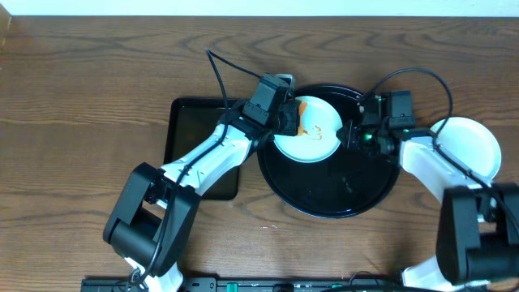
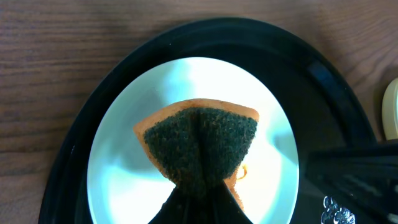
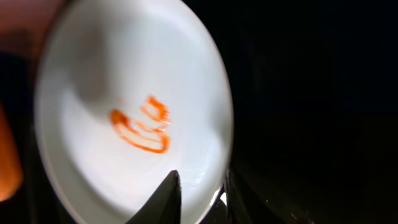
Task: Clean dirty plates on tray and stack at the side
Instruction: 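Scrub the blue plate with the sponge in the left gripper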
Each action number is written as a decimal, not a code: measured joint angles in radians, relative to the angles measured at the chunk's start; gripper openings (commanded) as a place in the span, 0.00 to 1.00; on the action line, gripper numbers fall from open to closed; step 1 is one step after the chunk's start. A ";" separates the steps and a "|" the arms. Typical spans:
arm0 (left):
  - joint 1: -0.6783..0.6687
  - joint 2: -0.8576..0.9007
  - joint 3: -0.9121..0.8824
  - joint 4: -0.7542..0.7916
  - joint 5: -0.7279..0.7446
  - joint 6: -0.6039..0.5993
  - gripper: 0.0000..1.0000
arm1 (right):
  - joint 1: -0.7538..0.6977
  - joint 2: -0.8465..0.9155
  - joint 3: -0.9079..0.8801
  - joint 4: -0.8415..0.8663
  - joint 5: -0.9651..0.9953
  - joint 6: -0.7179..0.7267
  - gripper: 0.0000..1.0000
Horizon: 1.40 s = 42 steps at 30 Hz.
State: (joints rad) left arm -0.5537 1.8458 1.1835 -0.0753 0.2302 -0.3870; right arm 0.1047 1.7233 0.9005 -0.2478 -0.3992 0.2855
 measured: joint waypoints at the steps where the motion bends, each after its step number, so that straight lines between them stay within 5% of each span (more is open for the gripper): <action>1: 0.000 0.000 0.000 -0.005 -0.001 0.001 0.08 | 0.003 0.018 0.000 0.002 0.002 0.004 0.17; 15: 0.000 0.000 0.000 -0.146 -0.001 0.002 0.08 | 0.065 0.078 0.012 -0.083 -0.012 0.026 0.06; 42: -0.149 0.142 0.005 -0.096 -0.003 0.002 0.08 | 0.106 0.074 0.029 -0.147 0.030 0.026 0.05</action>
State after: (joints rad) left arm -0.7029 1.9881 1.1885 -0.1711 0.2276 -0.3847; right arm 0.2104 1.7977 0.9295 -0.3950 -0.3695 0.3115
